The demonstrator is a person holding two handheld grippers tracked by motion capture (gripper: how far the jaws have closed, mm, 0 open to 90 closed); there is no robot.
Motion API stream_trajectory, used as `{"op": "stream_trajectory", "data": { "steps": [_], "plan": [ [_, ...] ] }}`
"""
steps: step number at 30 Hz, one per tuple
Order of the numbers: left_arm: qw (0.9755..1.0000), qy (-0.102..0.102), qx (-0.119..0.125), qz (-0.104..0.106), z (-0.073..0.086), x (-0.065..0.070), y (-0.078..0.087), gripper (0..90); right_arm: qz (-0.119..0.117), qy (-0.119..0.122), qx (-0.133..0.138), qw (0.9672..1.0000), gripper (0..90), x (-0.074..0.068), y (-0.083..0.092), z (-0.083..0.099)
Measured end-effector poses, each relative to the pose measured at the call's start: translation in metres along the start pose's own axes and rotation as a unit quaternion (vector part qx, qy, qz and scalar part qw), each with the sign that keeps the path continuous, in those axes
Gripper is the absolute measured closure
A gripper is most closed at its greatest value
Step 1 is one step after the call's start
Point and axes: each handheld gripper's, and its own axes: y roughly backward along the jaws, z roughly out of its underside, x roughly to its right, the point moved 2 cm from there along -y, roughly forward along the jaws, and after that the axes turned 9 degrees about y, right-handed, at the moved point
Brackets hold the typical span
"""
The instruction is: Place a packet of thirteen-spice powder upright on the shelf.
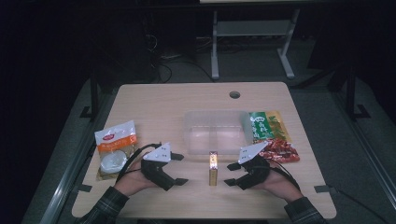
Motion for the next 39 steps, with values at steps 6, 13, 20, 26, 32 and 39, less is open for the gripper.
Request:
{"op": "stream_trajectory", "data": {
  "steps": [6, 13, 20, 26, 32, 39],
  "plan": [
    [0.9995, 0.019, -0.019, -0.018, 0.017, 0.000, 0.004, 17.5, -0.001, 0.018, 0.003, 0.9998, 39.0, -0.001, 0.010, -0.010],
    [0.9984, 0.045, -0.029, -0.020, 0.033, 0.004, 0.005, 18.6, -0.012, 0.030, 0.029, 0.9991, 33.2, 0.001, 0.028, -0.028],
    [0.9981, 0.046, -0.038, -0.016, 0.037, 0.010, 0.000, 18.6, -0.013, 0.064, 0.046, 0.9968, 30.5, 0.004, 0.038, -0.056],
    [0.9985, 0.042, -0.036, -0.005, 0.036, 0.012, -0.002, 18.4, -0.014, 0.084, 0.051, 0.9951, 26.1, 0.009, 0.034, -0.076],
    [0.9984, 0.041, -0.039, -0.003, 0.036, 0.011, -0.003, 18.2, -0.018, 0.090, 0.042, 0.9949, 21.7, 0.012, 0.022, -0.085],
    [0.9985, 0.037, -0.041, 0.003, 0.036, 0.011, -0.005, 17.8, -0.027, 0.092, 0.032, 0.9949, 20.9, 0.013, 0.008, -0.083]
  ]
}}
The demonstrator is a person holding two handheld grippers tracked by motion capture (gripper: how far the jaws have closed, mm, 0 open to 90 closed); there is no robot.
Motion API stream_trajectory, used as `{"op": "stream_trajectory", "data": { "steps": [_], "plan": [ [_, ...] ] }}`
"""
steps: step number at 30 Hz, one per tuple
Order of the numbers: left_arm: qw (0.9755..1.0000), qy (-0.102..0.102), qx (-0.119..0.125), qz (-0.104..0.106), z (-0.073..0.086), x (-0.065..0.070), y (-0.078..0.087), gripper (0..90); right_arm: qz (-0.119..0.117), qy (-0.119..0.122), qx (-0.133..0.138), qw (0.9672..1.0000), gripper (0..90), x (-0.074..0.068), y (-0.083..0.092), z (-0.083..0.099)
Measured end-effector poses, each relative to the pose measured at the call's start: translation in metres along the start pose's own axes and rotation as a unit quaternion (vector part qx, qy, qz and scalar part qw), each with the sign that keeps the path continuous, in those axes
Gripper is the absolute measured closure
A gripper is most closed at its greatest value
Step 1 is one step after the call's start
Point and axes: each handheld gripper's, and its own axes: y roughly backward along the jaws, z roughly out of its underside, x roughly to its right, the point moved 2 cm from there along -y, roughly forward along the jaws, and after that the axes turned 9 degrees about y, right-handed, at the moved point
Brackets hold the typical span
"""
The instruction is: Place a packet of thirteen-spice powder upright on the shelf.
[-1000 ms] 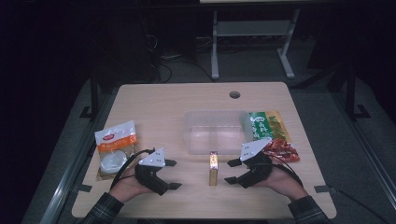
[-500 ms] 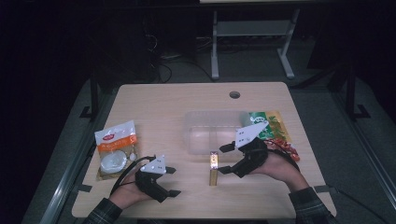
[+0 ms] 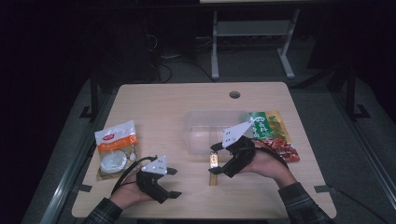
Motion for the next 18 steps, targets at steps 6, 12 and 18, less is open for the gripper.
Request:
{"op": "stream_trajectory", "data": {
  "steps": [6, 12, 18],
  "plan": [
    [1.0000, 0.001, 0.000, 0.002, -0.0002, 0.0021, -0.0021, 17.6, -0.006, 0.007, -0.022, 0.9997, 22.8, -0.0003, -0.0090, 0.0028],
    [1.0000, 0.001, -0.003, 0.001, 0.0003, 0.0014, -0.0024, 17.6, -0.008, 0.006, -0.018, 0.9998, 29.6, 0.0001, -0.0103, 0.0063],
    [1.0000, 0.002, -0.006, 0.003, 0.0002, 0.0014, -0.0040, 17.6, -0.012, 0.022, -0.019, 0.9995, 30.8, 0.0002, -0.0098, 0.0058]
  ]
}}
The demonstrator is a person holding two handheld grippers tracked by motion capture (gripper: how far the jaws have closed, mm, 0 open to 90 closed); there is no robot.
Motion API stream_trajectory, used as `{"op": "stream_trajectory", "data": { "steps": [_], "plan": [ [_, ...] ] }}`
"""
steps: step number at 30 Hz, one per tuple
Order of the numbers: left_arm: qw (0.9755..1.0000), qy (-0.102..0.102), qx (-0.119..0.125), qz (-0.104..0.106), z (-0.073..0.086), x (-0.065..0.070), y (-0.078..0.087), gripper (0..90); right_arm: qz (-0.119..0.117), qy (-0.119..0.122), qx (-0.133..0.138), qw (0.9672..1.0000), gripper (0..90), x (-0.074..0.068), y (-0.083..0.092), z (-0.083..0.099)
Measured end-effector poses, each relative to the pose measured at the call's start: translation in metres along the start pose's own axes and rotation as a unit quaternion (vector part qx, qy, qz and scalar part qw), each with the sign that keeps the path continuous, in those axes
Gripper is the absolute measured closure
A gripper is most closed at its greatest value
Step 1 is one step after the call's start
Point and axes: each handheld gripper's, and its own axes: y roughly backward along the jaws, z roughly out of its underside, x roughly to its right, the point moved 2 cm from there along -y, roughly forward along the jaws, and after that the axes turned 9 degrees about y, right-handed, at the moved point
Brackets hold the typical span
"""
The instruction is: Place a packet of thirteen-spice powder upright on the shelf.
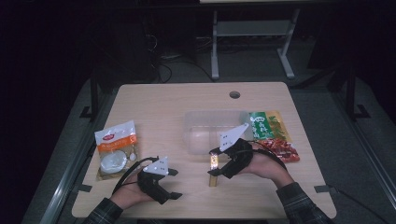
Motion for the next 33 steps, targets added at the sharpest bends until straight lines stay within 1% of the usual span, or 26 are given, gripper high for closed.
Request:
{"op": "stream_trajectory", "data": {
  "steps": [3, 7, 9, 14, 16, 18, 20, 21, 25, 29, 31, 33],
  "plan": [
    [1.0000, -0.002, -0.001, 0.001, 0.000, 0.000, -0.001, 17.6, -0.007, 0.006, -0.002, 1.0000, 30.9, -0.001, 0.001, -0.004],
    [1.0000, -0.001, -0.002, 0.002, 0.000, 0.000, -0.001, 17.6, -0.009, 0.013, 0.000, 0.9999, 31.0, 0.001, 0.006, -0.011],
    [1.0000, -0.001, -0.001, 0.001, 0.000, 0.000, -0.001, 17.6, -0.008, 0.020, 0.000, 0.9998, 31.0, 0.003, 0.009, -0.014],
    [1.0000, -0.002, -0.004, 0.003, 0.001, 0.000, -0.001, 17.7, -0.003, 0.023, -0.004, 0.9997, 31.0, 0.008, 0.015, -0.021],
    [1.0000, -0.004, -0.006, 0.003, 0.001, 0.000, -0.002, 17.7, -0.001, 0.028, -0.009, 0.9996, 31.0, 0.011, 0.018, -0.024],
    [0.9999, -0.007, -0.007, 0.003, 0.001, 0.000, -0.002, 17.7, -0.001, 0.027, -0.010, 0.9996, 31.1, 0.012, 0.020, -0.025],
    [0.9999, -0.007, -0.009, 0.006, 0.001, -0.001, -0.003, 17.7, 0.001, 0.030, -0.007, 0.9995, 31.1, 0.017, 0.024, -0.028],
    [0.9999, -0.004, -0.008, 0.006, 0.001, 0.000, -0.003, 17.8, 0.003, 0.029, -0.003, 0.9996, 31.1, 0.021, 0.027, -0.030],
    [0.9998, -0.010, -0.014, 0.006, 0.001, -0.002, -0.002, 17.8, 0.011, 0.031, -0.005, 0.9995, 31.2, 0.029, 0.032, -0.033],
    [0.9999, -0.008, -0.013, 0.007, 0.001, -0.002, -0.003, 17.9, 0.016, 0.029, -0.003, 0.9995, 31.2, 0.038, 0.040, -0.038],
    [0.9999, -0.006, -0.011, 0.009, 0.001, -0.002, -0.003, 18.0, 0.022, 0.033, -0.004, 0.9992, 31.2, 0.042, 0.043, -0.040],
    [0.9999, -0.007, -0.012, 0.009, 0.001, -0.002, -0.004, 18.0, 0.024, 0.031, -0.004, 0.9992, 31.2, 0.047, 0.046, -0.042]
  ]
}}
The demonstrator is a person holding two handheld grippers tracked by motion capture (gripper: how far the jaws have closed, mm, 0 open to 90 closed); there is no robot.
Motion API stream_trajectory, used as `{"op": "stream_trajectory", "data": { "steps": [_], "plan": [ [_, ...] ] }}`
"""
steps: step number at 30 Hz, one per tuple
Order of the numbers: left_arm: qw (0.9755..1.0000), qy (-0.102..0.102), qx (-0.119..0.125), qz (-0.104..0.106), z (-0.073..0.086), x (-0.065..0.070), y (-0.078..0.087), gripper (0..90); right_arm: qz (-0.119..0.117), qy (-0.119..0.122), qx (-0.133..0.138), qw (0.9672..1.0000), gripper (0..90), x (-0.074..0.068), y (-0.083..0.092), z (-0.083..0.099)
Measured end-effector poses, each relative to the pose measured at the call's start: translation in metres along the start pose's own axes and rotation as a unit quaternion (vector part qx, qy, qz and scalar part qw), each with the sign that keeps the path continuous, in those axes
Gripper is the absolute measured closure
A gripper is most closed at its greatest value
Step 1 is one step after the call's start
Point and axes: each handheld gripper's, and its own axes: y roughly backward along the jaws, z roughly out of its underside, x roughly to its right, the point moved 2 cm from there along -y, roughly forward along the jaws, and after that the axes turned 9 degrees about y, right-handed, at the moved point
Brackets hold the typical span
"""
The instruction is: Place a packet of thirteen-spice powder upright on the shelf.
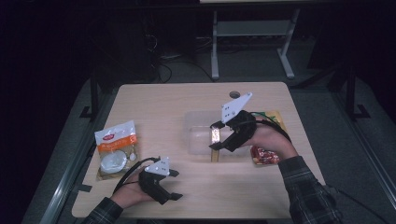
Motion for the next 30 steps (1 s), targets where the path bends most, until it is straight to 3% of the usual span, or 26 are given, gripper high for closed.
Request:
{"op": "stream_trajectory", "data": {
  "steps": [17, 23, 30],
  "plan": [
    [1.0000, 0.002, -0.008, 0.002, 0.001, -0.002, -0.002, 18.1, 0.002, 0.000, 0.008, 1.0000, 31.2, 0.046, 0.002, -0.001],
    [0.9999, 0.004, -0.010, 0.003, 0.002, -0.002, -0.002, 18.1, 0.008, -0.012, 0.013, 0.9998, 31.1, 0.064, 0.002, 0.002],
    [1.0000, 0.002, -0.009, 0.002, 0.002, -0.003, -0.001, 18.1, 0.003, -0.007, 0.010, 0.9999, 31.1, 0.075, -0.003, 0.004]
  ]
}}
